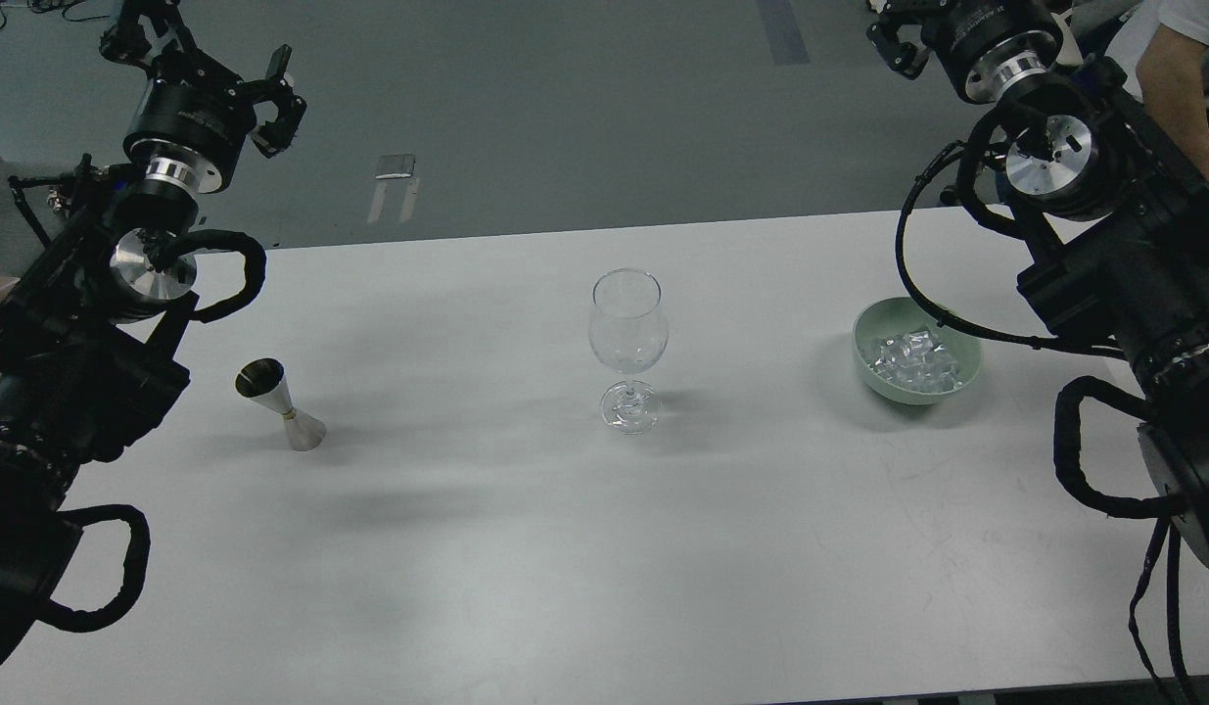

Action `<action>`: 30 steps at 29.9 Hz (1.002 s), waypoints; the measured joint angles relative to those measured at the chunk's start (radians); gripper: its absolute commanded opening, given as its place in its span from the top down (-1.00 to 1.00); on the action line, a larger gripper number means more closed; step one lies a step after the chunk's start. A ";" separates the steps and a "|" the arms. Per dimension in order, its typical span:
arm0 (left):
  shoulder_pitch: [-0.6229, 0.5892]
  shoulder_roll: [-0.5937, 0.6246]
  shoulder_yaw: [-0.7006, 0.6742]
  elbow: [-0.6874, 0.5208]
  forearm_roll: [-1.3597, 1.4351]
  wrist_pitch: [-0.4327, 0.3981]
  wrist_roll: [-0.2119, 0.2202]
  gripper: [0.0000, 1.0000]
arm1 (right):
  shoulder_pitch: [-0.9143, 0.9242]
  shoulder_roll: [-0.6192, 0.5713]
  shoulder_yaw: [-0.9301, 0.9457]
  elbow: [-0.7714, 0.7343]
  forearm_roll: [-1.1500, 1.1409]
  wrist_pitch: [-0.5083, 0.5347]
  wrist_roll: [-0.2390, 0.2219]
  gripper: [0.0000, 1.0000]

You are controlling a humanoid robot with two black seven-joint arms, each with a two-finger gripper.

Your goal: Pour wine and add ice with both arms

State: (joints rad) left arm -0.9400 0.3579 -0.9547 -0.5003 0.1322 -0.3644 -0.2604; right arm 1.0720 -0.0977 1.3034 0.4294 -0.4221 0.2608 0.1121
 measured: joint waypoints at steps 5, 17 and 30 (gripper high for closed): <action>0.014 0.003 -0.008 -0.008 -0.025 -0.001 0.000 -0.96 | -0.013 0.001 0.000 0.007 0.000 0.001 0.000 -1.00; 0.028 0.002 -0.014 -0.039 -0.052 0.002 0.009 -0.96 | -0.028 0.001 0.004 0.017 0.000 0.003 0.000 -1.00; 0.136 0.096 -0.018 -0.244 -0.143 0.004 0.018 -0.96 | -0.041 0.001 0.004 0.020 0.000 0.003 0.000 -1.00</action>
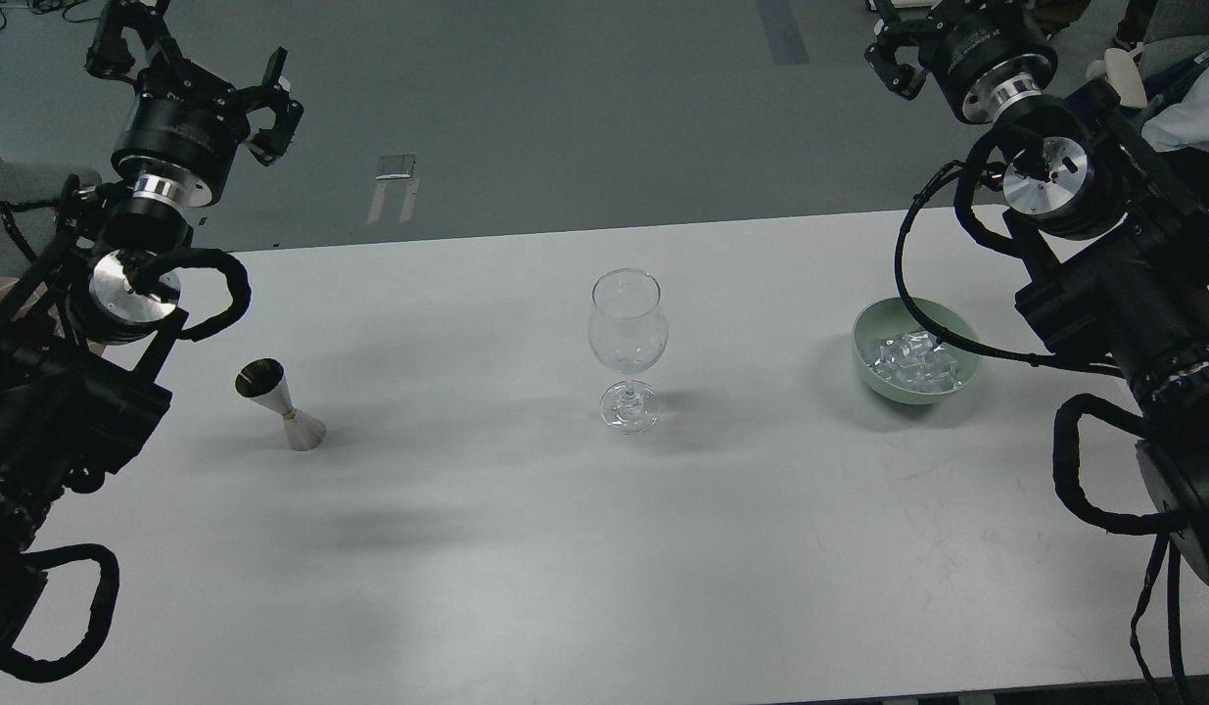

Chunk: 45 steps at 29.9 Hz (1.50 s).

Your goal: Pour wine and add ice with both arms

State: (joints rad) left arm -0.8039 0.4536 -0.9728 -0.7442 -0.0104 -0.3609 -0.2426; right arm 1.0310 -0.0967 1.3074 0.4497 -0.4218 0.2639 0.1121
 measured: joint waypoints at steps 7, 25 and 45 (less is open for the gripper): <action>0.110 0.128 0.000 -0.193 -0.093 0.019 0.000 -0.94 | -0.006 -0.002 0.000 0.000 0.000 0.001 0.000 -1.00; 0.744 0.313 -0.277 -0.763 -0.254 0.065 0.029 -0.95 | -0.057 -0.012 0.000 0.062 0.000 0.000 0.001 -1.00; 1.119 0.077 -0.388 -0.895 -0.243 0.072 0.038 -0.82 | -0.096 -0.025 -0.005 0.092 -0.001 0.001 0.000 -1.00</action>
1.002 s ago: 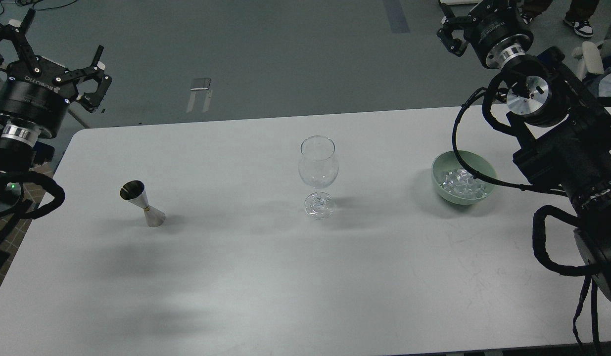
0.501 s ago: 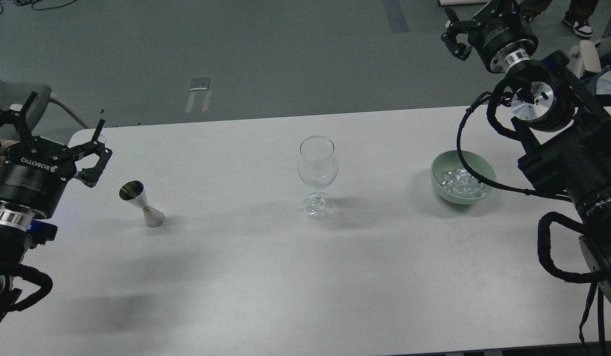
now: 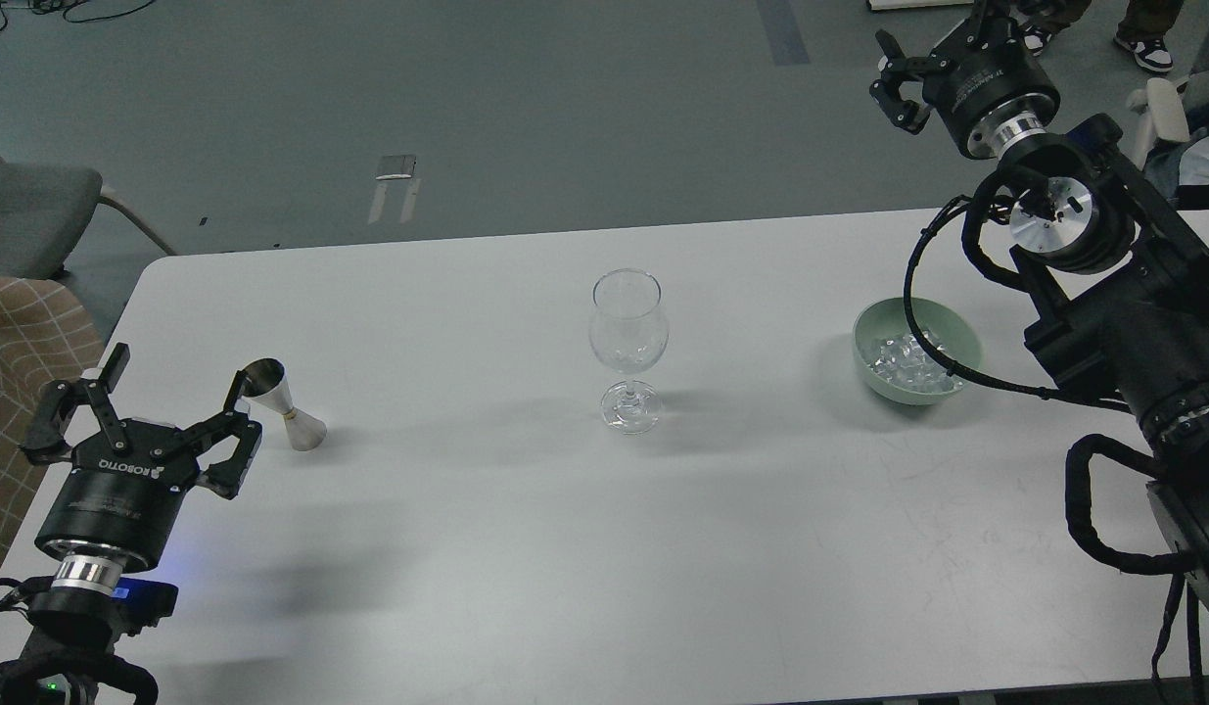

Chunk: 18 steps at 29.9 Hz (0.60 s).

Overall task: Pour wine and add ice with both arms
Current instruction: 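Lower the left gripper beside the metal jigger and open it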

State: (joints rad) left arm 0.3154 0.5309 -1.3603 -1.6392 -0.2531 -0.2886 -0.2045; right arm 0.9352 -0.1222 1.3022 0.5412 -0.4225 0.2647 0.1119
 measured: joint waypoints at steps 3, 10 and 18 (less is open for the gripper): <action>0.000 -0.033 0.005 0.019 0.000 0.015 0.017 -0.81 | -0.007 -0.008 0.005 0.001 0.000 -0.001 0.000 -1.00; -0.007 -0.086 0.011 0.065 0.002 0.057 0.074 -0.53 | -0.013 -0.018 0.006 0.002 0.000 -0.002 0.000 -1.00; -0.014 -0.157 0.007 0.137 0.002 0.059 0.111 -0.52 | -0.015 -0.023 0.005 0.002 0.001 -0.002 0.000 -1.00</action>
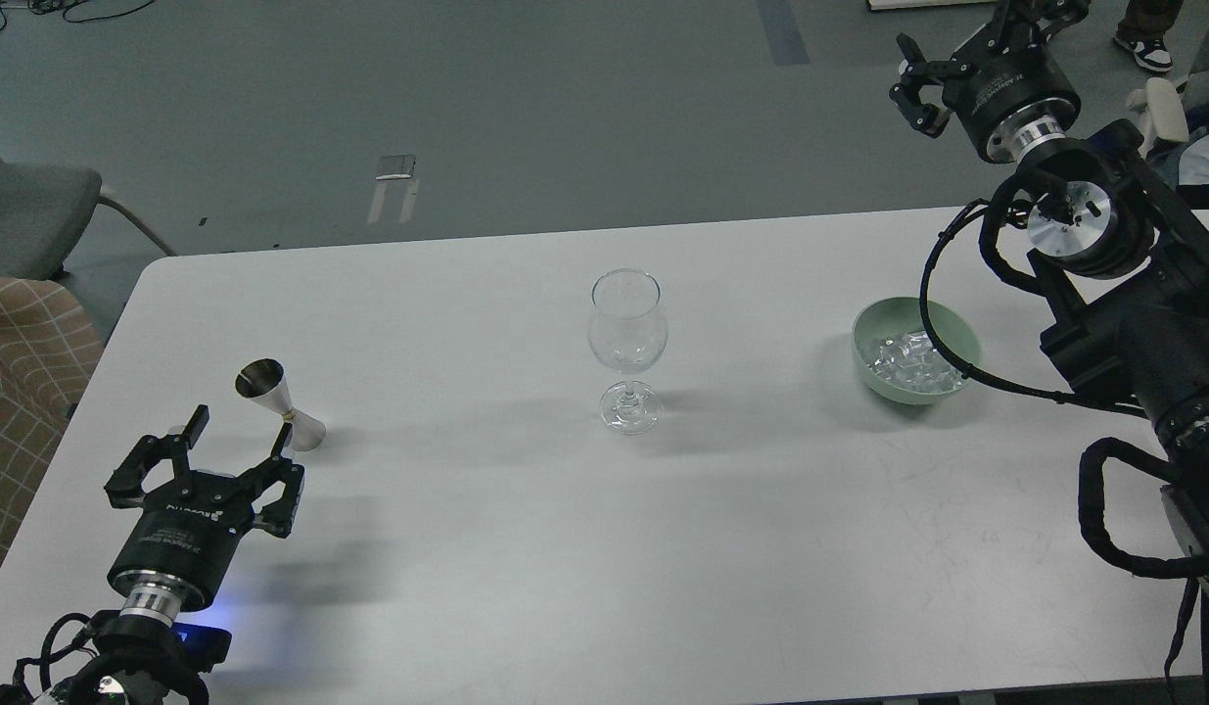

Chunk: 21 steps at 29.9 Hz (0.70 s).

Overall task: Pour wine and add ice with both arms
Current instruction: 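Lower the left gripper beside the metal jigger and open it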

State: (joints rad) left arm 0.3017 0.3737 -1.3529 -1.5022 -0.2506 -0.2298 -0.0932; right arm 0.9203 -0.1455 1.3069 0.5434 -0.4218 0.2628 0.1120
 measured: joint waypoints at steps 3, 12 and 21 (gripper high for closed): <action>-0.001 -0.016 0.000 0.027 0.001 -0.009 0.001 -0.52 | -0.007 -0.006 0.000 0.001 0.000 -0.001 0.000 -1.00; -0.036 -0.055 0.000 0.125 0.028 -0.077 0.005 -0.06 | -0.012 -0.008 0.000 0.001 0.000 -0.001 0.000 -1.00; -0.052 -0.060 0.005 0.150 0.047 -0.107 0.001 -0.21 | -0.017 -0.003 0.000 0.000 0.000 -0.001 0.000 -1.00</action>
State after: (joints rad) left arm 0.2502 0.3140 -1.3484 -1.3519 -0.2036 -0.3370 -0.0920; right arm 0.9034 -0.1488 1.3069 0.5434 -0.4218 0.2622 0.1119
